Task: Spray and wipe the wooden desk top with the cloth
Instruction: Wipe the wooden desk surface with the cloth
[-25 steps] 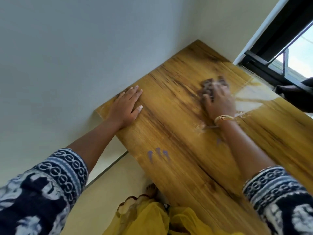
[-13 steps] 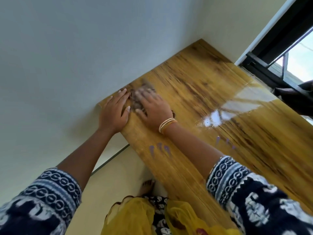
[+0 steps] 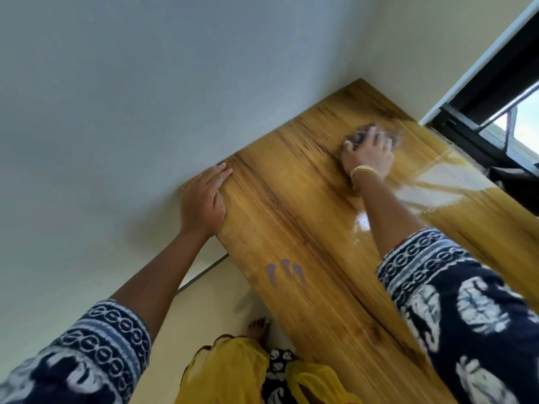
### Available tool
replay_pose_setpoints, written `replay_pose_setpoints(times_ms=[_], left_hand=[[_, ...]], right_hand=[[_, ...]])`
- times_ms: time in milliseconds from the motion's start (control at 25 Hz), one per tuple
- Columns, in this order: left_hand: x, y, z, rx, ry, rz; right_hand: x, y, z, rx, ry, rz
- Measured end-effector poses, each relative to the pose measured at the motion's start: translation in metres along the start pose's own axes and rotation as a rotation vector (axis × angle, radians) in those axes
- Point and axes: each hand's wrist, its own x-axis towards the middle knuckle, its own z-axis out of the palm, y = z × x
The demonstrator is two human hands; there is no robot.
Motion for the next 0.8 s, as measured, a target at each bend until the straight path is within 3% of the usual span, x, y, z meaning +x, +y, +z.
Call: replay_pose_setpoints(times_ms=[160,240,320,400,520,600,680,800], left_hand=[[-0.005,0.004,-0.004,0.047,-0.062,0.023],[-0.019,0.003,-0.011,0.116,-0.103,0.05],[-0.045,-0.01,-0.025,0.248,-0.148,0.112],[-0.069,-0.032,-0.042,0.4,-0.241,0.174],[-0.084,-0.051,-0.06,0.536,-0.326,0.189],[-0.083,-0.052,-0.063,0.549,-0.338,0.215],[-0.082,-0.05,-0.063,0.536,-0.33,0.229],[-0.087,-0.05,-0.062,0.555,-0.347,0.201]], right_hand=[[-0.077,-0.098,0.033,-0.082,-0.084,-0.653],[-0.117,-0.106,0.041,-0.094,-0.183,-0.978],[-0.107,-0.088,0.033,-0.042,-0.225,-1.202],[-0.07,-0.06,0.027,-0.023,-0.103,-1.079],[-0.036,-0.039,0.023,0.034,-0.019,-0.409],[-0.051,-0.066,0.027,0.079,-0.036,-0.114],[-0.086,-0.1,0.036,0.052,-0.019,-0.247],[-0.15,-0.129,0.054,-0.027,-0.084,-0.783]])
